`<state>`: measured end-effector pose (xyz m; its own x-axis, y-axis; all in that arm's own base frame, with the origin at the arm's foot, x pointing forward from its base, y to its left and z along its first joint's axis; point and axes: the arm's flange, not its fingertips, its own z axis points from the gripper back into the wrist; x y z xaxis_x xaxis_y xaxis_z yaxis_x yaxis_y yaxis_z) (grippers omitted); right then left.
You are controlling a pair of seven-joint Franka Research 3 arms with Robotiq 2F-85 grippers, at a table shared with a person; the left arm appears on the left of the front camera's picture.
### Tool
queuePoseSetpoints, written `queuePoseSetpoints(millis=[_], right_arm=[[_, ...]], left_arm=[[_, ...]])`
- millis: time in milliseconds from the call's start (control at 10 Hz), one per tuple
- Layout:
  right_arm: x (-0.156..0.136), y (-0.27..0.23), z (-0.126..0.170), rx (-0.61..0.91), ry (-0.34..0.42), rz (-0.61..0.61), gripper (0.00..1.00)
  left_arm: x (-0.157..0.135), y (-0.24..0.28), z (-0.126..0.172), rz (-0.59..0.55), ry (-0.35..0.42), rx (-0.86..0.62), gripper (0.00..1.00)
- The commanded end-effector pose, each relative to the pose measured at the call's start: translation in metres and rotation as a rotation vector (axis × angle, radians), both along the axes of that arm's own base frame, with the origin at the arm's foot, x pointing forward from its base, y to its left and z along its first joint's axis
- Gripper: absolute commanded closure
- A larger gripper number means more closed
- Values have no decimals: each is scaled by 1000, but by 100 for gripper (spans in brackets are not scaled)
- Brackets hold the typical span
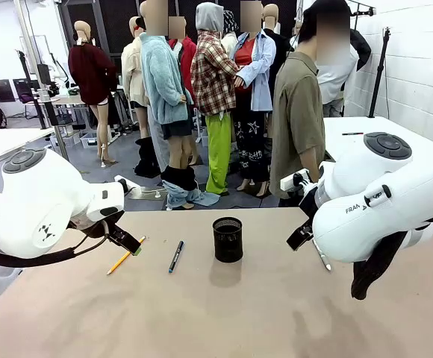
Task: Place the pens into the pen holder.
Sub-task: Pick up a writing instrument from the table and place it into the Pen holder.
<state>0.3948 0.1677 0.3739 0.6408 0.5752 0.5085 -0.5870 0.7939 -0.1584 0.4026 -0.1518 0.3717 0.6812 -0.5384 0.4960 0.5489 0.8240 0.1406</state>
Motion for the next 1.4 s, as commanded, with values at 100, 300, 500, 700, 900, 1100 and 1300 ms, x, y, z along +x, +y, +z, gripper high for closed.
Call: queuePoseSetpoints(millis=[100,300,500,700,900,1100,1300], right_arm=[[0,0,0,0,0,0,0],[0,0,0,0,0,0,0],[39,-4,-6,-51,73,-157,0],[67,-15,-14,-58,182,-263,0],[96,-25,-26,-73,274,-357,0],[109,-23,-37,-110,340,-364,0],[125,-21,-49,-122,399,-357,0]], left_arm=[[0,1,0,2,0,-1,0],[0,1,0,2,0,-1,0],[0,1,0,2,0,-1,0],[0,1,0,2,0,-1,0],[0,1,0,2,0,-1,0],[0,1,0,2,0,-1,0],[0,1,0,2,0,-1,0]])
